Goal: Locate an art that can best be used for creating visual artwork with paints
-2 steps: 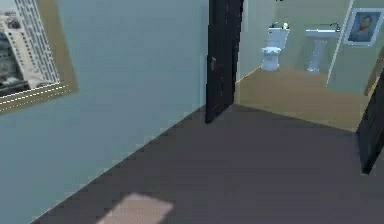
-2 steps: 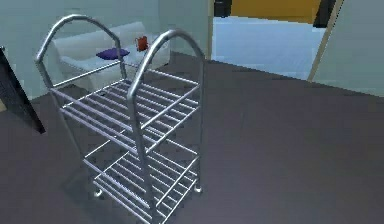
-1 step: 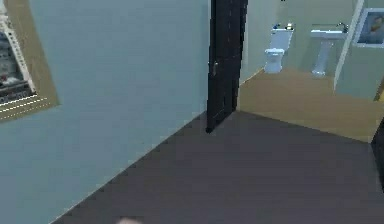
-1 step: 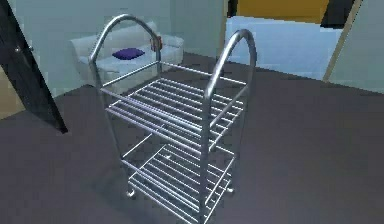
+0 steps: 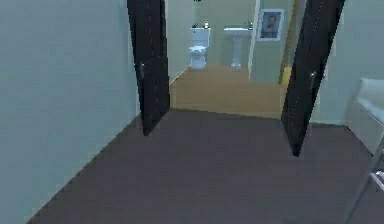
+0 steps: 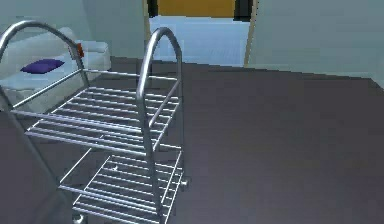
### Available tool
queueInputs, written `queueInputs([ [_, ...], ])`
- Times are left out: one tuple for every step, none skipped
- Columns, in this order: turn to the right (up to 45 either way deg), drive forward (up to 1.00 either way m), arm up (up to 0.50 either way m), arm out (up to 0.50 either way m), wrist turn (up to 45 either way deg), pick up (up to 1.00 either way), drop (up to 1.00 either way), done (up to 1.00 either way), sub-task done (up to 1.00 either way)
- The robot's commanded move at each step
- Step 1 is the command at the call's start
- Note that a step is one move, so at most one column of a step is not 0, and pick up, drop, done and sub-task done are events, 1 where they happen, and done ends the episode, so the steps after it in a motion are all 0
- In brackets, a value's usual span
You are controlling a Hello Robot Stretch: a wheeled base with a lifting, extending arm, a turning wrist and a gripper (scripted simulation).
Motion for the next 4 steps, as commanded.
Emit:
queueInputs([
  [3.0,0.00,0.00,0.00,0.0,0.00,0.00,0.00,0.00],
  [0.0,1.00,0.00,0.00,0.0,0.00,0.00,0.00,0.00],
  [0.0,1.00,0.00,0.00,0.0,0.00,0.00,0.00,0.00],
  [0.0,0.90,0.00,0.00,0.0,0.00,0.00,0.00,0.00],
])
